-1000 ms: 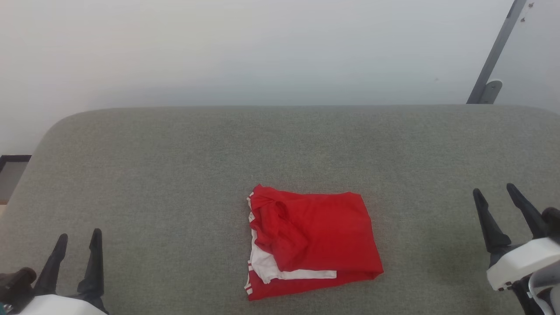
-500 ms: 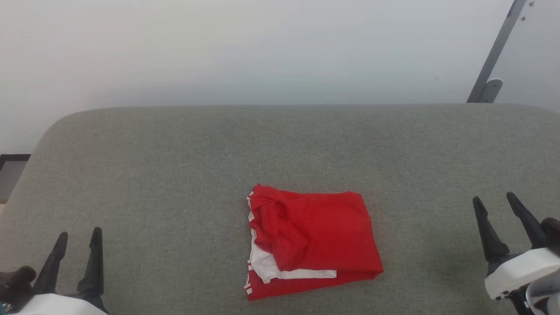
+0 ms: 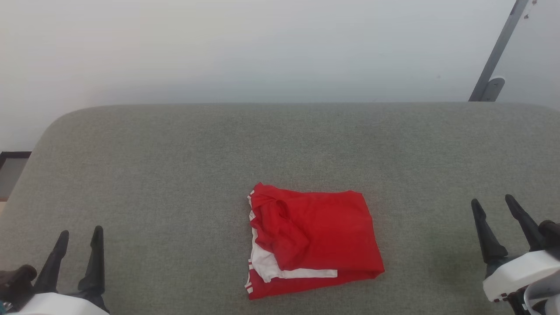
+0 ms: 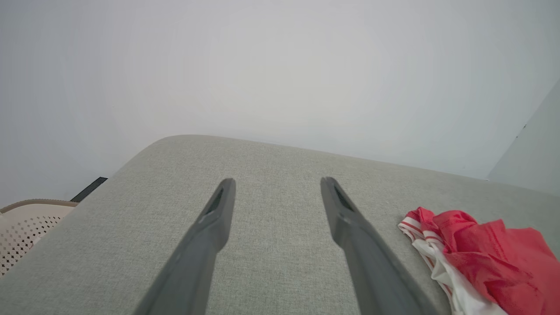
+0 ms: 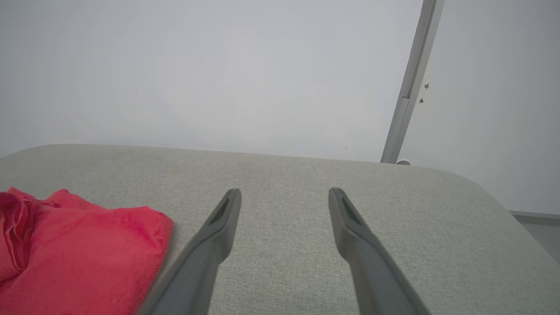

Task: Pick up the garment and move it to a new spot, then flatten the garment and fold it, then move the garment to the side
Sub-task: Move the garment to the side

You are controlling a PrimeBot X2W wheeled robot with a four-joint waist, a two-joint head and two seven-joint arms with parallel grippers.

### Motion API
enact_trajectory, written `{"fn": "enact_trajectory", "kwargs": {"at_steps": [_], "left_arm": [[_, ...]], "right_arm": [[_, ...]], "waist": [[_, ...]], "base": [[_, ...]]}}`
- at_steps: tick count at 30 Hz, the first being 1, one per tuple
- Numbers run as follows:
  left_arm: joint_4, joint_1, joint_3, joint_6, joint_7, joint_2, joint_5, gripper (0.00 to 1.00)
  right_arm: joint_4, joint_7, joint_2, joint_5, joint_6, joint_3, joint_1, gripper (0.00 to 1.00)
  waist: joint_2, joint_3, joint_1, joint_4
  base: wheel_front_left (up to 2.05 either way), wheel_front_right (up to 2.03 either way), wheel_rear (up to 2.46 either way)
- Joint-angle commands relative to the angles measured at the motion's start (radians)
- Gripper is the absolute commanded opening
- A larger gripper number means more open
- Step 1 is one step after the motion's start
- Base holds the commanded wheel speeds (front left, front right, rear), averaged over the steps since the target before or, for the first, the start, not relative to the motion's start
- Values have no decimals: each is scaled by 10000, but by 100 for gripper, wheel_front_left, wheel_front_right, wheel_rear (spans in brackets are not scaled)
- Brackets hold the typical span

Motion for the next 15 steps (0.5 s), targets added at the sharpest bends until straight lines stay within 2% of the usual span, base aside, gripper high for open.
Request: {"fn": "enact_trajectory", "kwargs": {"at_steps": [1,9,15], "left_arm": [[-35,125,-4,53,18,53,-106,100],[-68,116,-48,68,44,64,-103,100],[-109,98,-69,104,56,73,-163,100]], "right_arm": [[-15,-50,19,-51,-5,9,80,100],[-27,53,99,-70,-5,72,174,100],[-103,626,130,242,-5,715,95,100]], "waist": [[-1,0,0,3],[-1,10,0,24],[-1,101,0,166]], "base": [[0,0,0],[0,0,0],[0,0,0]]}}
